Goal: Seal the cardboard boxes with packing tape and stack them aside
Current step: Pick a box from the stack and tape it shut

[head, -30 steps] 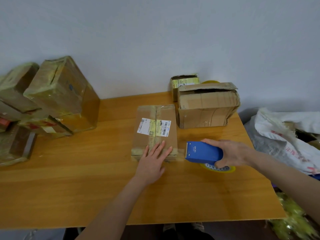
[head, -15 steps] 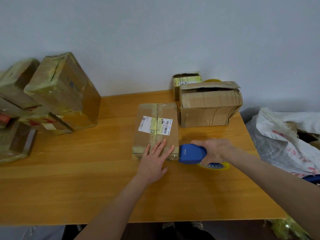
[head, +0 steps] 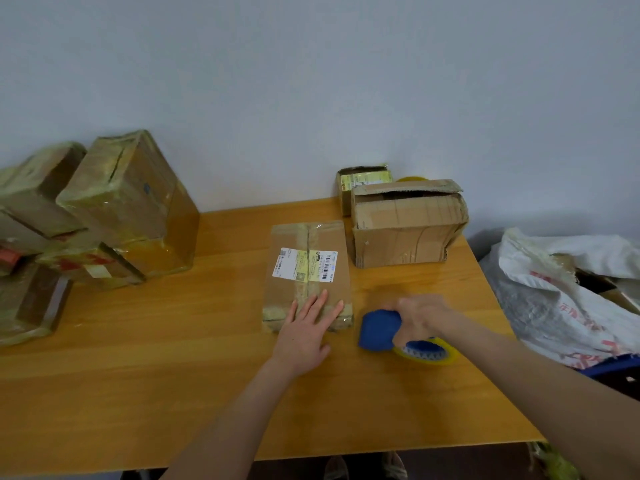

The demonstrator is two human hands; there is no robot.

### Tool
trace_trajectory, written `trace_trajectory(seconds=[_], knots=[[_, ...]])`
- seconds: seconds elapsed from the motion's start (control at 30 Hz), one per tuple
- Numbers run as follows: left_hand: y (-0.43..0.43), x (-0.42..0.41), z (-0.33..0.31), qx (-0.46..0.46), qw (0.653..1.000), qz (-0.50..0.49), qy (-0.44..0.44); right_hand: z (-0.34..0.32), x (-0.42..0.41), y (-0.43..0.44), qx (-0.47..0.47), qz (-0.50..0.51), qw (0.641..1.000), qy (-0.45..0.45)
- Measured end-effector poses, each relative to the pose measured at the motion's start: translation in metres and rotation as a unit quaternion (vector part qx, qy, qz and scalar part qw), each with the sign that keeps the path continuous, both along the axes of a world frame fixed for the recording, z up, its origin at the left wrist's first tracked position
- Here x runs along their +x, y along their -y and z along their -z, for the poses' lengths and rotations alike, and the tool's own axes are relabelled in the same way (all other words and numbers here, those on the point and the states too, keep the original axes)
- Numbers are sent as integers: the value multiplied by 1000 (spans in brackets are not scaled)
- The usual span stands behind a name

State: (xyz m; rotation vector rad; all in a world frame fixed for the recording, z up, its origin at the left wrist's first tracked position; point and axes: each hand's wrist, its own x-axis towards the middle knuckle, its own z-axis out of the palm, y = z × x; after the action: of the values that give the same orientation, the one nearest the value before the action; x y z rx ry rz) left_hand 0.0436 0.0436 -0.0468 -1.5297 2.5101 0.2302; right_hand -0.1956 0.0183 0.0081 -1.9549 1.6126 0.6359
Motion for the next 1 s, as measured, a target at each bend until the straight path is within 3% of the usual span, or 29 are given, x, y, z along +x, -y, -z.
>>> trace_trajectory(seconds=[0.07, 0.13, 0.27, 0.4, 0.47, 0.5, 0.53, 0.6, 0.63, 0.67, 0.73, 0.83, 1.0], knots=[[0, 2, 0, 5, 1000, 6, 0, -1, -13, 4, 21, 71, 995, 63], [1, 2, 1, 6, 1000, 6, 0, -2, -31, 9, 28, 174, 969, 174], [1, 0, 4, 2, 1000, 3, -4, 14, -42, 9, 4, 385, 837, 390], [-1, -1, 2, 10, 1000, -5, -7, 51, -23, 4, 83, 551, 686, 467], [-1, -1, 0, 9, 1000, -17, -19, 55, -17, 4, 103, 579, 665, 459], [-2, 1, -1, 2, 999, -27, -25, 50, -15, 5, 92, 569, 692, 434], [-4, 3, -3, -7, 999, -40, -29, 46, -15, 7, 69, 537, 741, 397], [-10, 11, -5, -23, 996, -74, -48, 41, -14, 10, -29, 398, 875, 276], [-13, 16, -4, -28, 993, -95, -60, 37, -10, 8, -103, 312, 921, 209], [-15, 20, -3, -40, 991, -109, -71, 32, 0, 5, -173, 231, 943, 167], [-16, 25, 0, -59, 990, -111, -69, 27, 35, -5, -236, 82, 955, 162], [-11, 27, 8, -38, 995, -93, -24, 40, 90, -25, -218, -66, 957, 179], [-10, 32, 16, -22, 995, -90, -31, 73, 99, -29, -236, -103, 960, 106]])
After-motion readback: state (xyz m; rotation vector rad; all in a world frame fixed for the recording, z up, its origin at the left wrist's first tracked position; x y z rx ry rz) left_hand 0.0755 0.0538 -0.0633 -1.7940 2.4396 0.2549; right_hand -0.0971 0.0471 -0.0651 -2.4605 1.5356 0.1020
